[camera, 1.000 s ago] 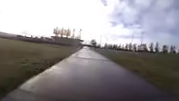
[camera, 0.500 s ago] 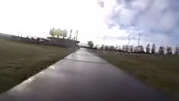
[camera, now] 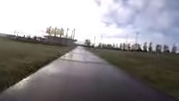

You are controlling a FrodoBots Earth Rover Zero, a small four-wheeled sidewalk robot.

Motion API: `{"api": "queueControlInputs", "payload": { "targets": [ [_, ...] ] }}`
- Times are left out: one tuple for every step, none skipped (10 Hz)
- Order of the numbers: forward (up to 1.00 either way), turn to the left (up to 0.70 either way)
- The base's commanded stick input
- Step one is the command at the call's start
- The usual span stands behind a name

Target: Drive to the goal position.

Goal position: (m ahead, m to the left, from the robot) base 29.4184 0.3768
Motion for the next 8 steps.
{"api": "queueControlInputs", "payload": {
  "targets": [
    [0.0, 0.0],
    [0.0, 0.0],
    [0.0, 0.0],
    [0.0, 0.0],
    [0.0, 0.0],
    [0.0, -0.01],
    [0.0, -0.25],
    [0.0, -0.62]
  ]
}}
